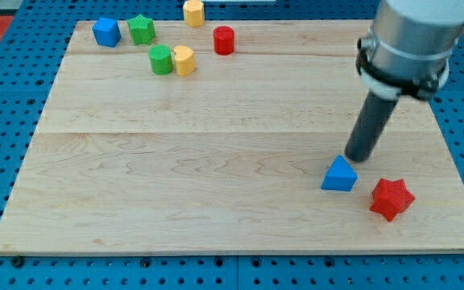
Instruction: Push the red circle into the yellow heart
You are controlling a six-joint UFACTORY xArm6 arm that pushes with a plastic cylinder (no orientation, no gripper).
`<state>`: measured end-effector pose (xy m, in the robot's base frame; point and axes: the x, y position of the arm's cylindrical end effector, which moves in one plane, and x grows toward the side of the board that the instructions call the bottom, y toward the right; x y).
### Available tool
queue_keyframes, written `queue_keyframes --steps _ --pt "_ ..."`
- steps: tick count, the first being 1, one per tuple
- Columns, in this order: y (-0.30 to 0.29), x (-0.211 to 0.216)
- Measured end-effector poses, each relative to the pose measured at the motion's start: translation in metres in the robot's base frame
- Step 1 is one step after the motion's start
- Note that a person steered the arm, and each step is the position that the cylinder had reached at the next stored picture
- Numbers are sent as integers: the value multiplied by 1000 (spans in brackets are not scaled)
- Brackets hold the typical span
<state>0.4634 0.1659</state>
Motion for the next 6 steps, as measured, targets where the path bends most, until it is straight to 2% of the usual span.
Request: queue_keyframes --steps 2,3,4,6 --pt "-42 -198" --pt "-103 -229" --pt "-177 -236" --pt "-196 -180"
